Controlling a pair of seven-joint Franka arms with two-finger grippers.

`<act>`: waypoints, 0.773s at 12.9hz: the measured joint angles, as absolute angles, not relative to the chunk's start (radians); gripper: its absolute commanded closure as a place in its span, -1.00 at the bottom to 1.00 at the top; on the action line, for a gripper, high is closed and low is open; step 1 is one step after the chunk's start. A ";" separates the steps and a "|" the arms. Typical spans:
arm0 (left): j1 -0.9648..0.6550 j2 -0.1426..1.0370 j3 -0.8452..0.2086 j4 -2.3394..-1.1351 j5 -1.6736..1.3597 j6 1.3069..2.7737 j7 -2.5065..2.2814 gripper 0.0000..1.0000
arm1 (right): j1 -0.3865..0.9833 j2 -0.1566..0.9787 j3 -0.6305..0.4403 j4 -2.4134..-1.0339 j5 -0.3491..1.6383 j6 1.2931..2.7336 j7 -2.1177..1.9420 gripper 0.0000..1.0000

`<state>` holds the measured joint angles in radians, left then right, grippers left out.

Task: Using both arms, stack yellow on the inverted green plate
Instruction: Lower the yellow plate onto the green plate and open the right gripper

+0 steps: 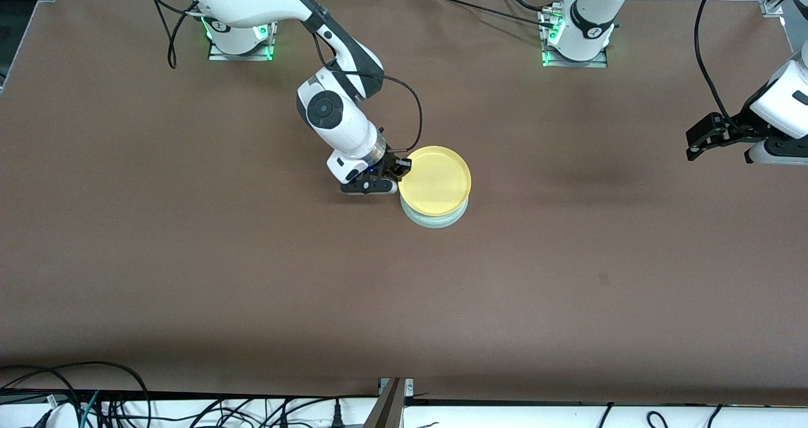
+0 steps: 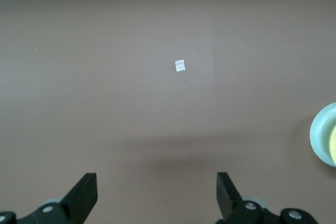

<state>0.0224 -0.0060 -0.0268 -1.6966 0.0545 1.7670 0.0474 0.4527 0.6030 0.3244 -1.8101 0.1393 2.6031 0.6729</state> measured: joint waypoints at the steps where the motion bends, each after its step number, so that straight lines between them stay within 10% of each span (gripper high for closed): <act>1: 0.022 -0.006 -0.027 -1.697 0.055 1.767 0.047 -1.00 | 0.457 0.603 0.324 -1.812 0.139 2.607 0.679 1.00; 10: 0.022 -0.006 -0.031 -1.697 0.055 1.760 0.047 -1.00 | 0.512 0.631 0.262 -1.828 0.136 2.700 0.691 1.00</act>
